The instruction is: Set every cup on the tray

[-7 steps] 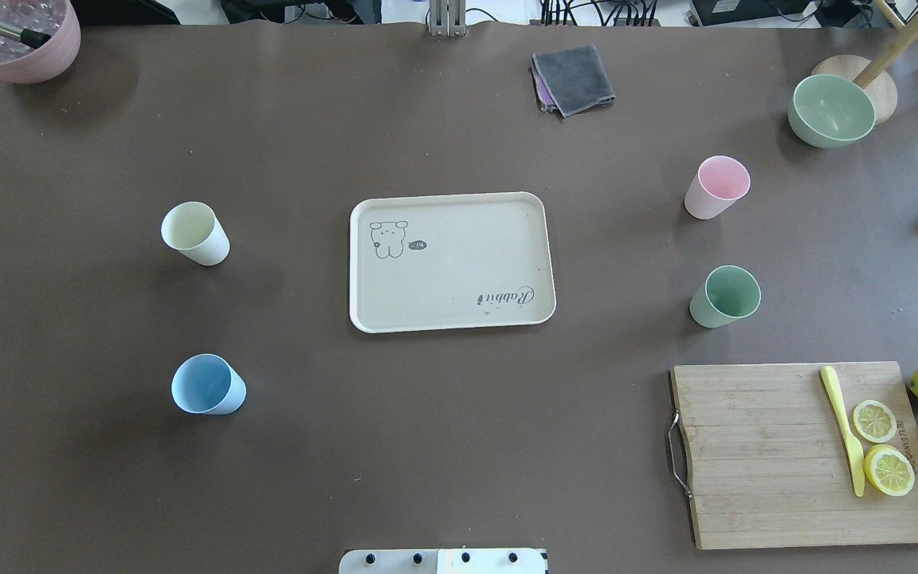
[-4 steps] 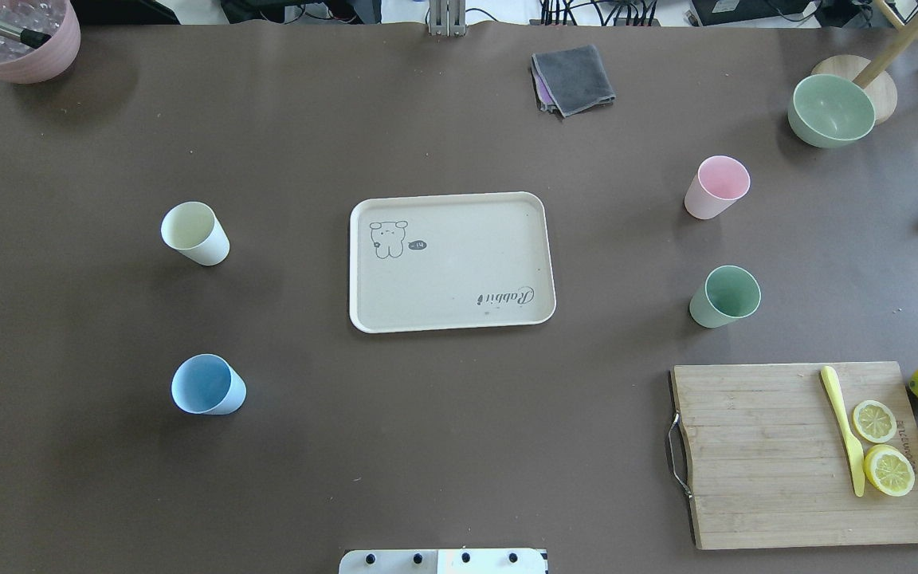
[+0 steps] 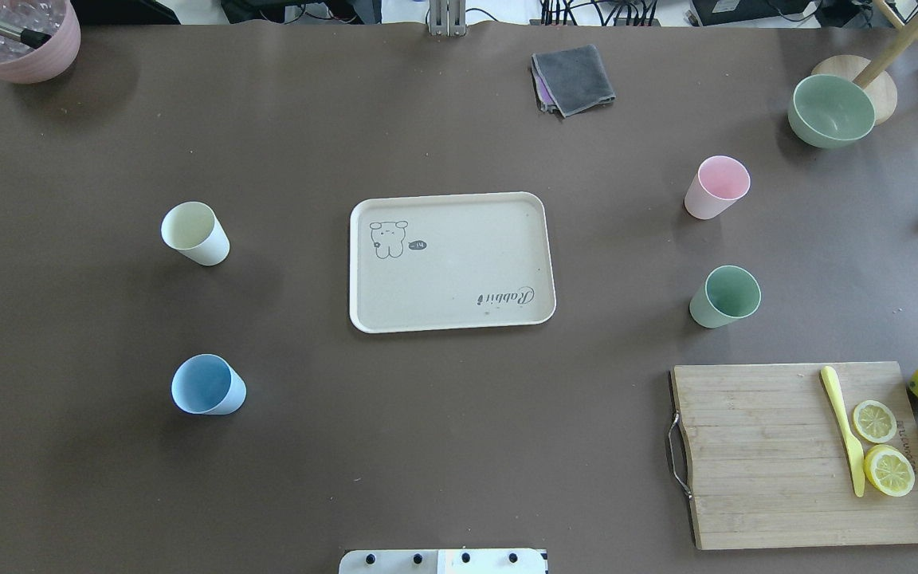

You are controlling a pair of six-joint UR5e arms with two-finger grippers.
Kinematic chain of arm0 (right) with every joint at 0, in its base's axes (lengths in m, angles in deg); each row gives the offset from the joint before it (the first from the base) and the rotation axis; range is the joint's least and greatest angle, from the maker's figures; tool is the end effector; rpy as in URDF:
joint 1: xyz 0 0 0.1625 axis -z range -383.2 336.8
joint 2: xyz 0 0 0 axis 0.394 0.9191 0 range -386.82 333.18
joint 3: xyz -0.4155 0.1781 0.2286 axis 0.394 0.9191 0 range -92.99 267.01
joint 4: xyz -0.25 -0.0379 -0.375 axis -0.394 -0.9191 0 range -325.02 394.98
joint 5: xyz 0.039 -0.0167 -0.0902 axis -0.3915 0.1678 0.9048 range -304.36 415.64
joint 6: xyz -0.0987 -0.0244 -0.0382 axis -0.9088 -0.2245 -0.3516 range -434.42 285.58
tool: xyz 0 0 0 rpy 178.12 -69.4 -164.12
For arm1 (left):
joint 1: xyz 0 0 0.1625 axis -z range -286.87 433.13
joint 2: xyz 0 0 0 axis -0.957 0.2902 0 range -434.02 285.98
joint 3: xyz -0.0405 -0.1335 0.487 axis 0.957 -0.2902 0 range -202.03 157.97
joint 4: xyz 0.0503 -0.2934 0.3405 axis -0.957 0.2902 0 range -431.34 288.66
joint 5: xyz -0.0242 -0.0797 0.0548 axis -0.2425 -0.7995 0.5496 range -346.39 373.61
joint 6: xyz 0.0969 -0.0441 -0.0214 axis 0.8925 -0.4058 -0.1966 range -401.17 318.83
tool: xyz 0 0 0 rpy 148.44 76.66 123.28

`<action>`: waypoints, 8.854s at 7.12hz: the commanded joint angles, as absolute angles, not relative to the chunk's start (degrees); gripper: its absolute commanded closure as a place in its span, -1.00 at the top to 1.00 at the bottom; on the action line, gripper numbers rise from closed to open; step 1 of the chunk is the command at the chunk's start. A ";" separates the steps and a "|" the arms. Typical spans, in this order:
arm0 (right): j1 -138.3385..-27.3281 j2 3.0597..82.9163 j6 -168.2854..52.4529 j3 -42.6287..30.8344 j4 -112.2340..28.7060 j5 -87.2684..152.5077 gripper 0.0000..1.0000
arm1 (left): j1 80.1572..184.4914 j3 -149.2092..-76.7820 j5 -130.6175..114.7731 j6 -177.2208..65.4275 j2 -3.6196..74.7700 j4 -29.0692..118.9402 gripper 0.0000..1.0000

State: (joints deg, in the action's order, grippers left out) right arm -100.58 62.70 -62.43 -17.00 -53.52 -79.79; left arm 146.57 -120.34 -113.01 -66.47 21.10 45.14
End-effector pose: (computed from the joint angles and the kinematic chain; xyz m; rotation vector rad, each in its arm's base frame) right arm -0.0633 -0.5387 0.6068 0.0903 -0.8259 -0.1212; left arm 0.1049 -0.5926 0.5696 0.4084 0.8109 0.0806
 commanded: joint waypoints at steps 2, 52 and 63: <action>-89.60 62.21 -41.96 -16.62 -34.26 -76.91 1.00 | 144.32 -121.43 -112.78 -76.40 21.34 47.83 0.96; -92.81 35.05 -43.46 -2.64 -58.09 -79.10 1.00 | 108.02 -135.33 -103.72 -105.94 16.41 47.92 0.80; -87.81 39.19 -43.22 -1.33 -56.08 -73.30 1.00 | 115.21 -136.55 -108.29 -106.56 37.12 24.33 -1.00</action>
State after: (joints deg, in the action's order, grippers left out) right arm -89.32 39.20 -43.47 -1.85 -57.02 -74.58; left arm 113.38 -136.44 -107.91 -106.65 31.35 31.17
